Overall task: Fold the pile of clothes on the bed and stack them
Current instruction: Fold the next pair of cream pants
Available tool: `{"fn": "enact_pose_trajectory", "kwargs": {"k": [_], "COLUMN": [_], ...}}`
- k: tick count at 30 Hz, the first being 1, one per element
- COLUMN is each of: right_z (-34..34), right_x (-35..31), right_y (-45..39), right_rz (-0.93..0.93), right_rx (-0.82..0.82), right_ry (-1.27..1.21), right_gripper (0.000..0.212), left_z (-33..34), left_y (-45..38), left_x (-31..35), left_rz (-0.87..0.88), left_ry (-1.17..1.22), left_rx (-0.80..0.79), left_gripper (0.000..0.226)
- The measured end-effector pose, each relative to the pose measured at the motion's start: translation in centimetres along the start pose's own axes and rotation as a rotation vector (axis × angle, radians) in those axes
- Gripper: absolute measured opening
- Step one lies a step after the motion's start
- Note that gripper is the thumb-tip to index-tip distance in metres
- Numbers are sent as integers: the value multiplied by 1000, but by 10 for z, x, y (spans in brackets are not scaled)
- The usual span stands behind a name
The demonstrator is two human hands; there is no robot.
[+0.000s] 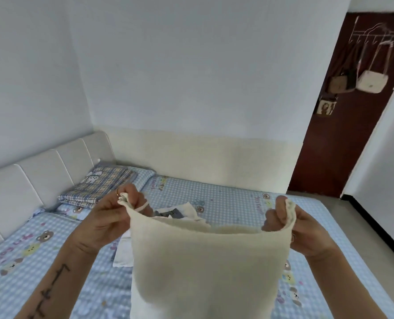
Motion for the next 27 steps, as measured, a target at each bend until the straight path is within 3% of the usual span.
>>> {"fn": "enact_pose_trajectory", "kwargs": {"k": [1, 3, 6, 9, 11, 14, 18, 27], "right_z": [6, -1, -50, -86, -92, -67, -8, 24], "right_x": [-6, -6, 7, 8, 7, 3, 23, 46], "right_y": [0, -5, -4, 7, 15, 9, -28, -36], "right_rz": [9, 52, 216, 196, 135, 27, -76, -190], "right_rx": [-43, 101, 547, 999, 1234, 1452, 1438, 1196], "right_ry": [-40, 94, 379, 422, 474, 670, 789, 568], "right_gripper": [15, 8, 14, 15, 18, 28, 35, 22], "left_z": [1, -24, -61, -94, -98, -77, -19, 46], "left_y": [0, 2, 9, 32, 42, 42, 20, 1], "left_x": [-2, -8, -16, -2, 4, -7, -52, -81], "left_rz": [-10, -46, -156, -174, -141, -70, 29, 88], "left_ry": [76, -195, -682, -1013, -1127, -1169, -972, -875], "left_rx": [24, 243, 477, 862, 1006, 1125, 1118, 671], "left_gripper": [11, 14, 25, 27, 19, 6, 13, 24]}}
Point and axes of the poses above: each hand's wrist, its own y-axis away from the middle knuckle, its own z-axis out of the palm, x = y × z, the point moved 9 cm from there along -y, towards the middle knuckle, and after that the axes turned 11 degrees about z, right-handed, at the moved point
